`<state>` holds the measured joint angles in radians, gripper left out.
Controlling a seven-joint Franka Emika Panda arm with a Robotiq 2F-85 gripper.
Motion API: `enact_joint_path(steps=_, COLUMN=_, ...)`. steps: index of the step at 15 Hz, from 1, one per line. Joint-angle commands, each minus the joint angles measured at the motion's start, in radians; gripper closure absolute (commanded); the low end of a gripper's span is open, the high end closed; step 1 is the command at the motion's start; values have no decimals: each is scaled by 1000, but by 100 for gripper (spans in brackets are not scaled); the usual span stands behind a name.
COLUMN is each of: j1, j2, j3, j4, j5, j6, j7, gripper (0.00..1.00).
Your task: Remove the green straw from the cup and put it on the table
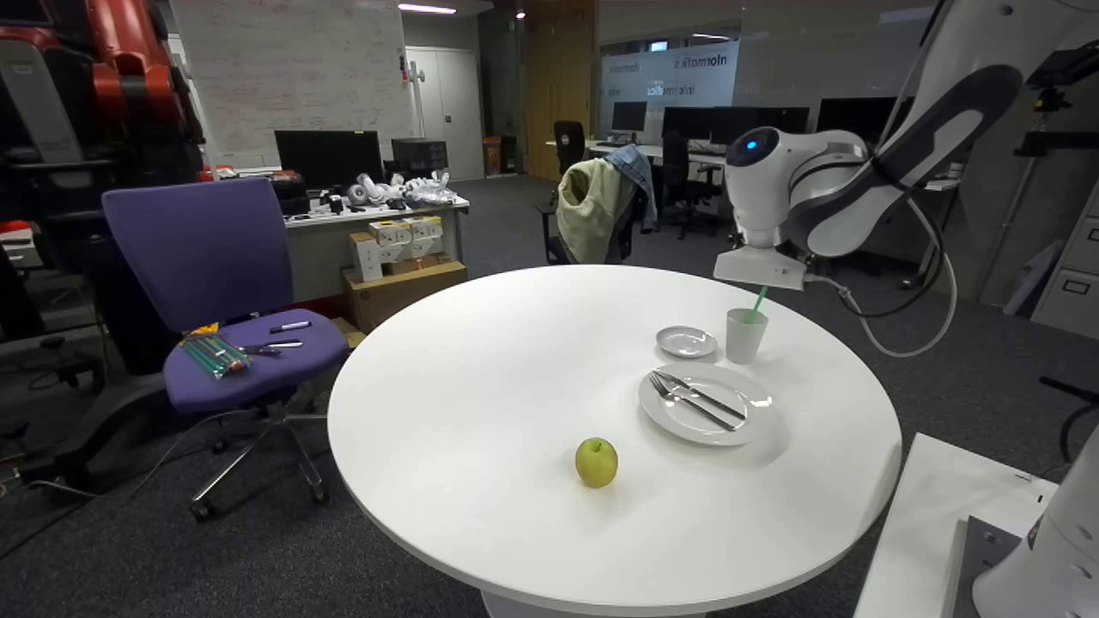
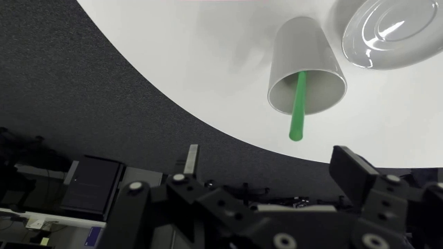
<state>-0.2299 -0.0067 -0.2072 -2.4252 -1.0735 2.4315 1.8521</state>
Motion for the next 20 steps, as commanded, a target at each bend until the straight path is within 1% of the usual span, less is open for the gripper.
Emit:
enact_joint_path(steps=1, j1=7, j2=-20, j3=-2, j4=-14, j5=-16, j6=9, j7=-9, gripper=0)
enact_joint_path(steps=9, j1=10, j2=-17, j3=-3, j4=-19, j5=-15, j6=19, j7=-13, gripper=0)
enact_joint_path(steps=17, j1=8, j2=-3, j3=-5, j4=-26, j5=0, j6=63, j7=-37, gripper=0)
enact_joint_path(steps=18, j1=8, j2=-1, j3=-6, j4=-26, j5=0, j6=68, j7=-39, gripper=16)
enact_joint_path(steps=19, j1=8, j2=0, j3=-6, j4=-26, j5=-1, j6=72, j7=-39, gripper=28)
enact_joint_path(steps=20, j1=8, j2=1, j3=-6, j4=-26, j5=-2, j6=72, j7=-40, gripper=33)
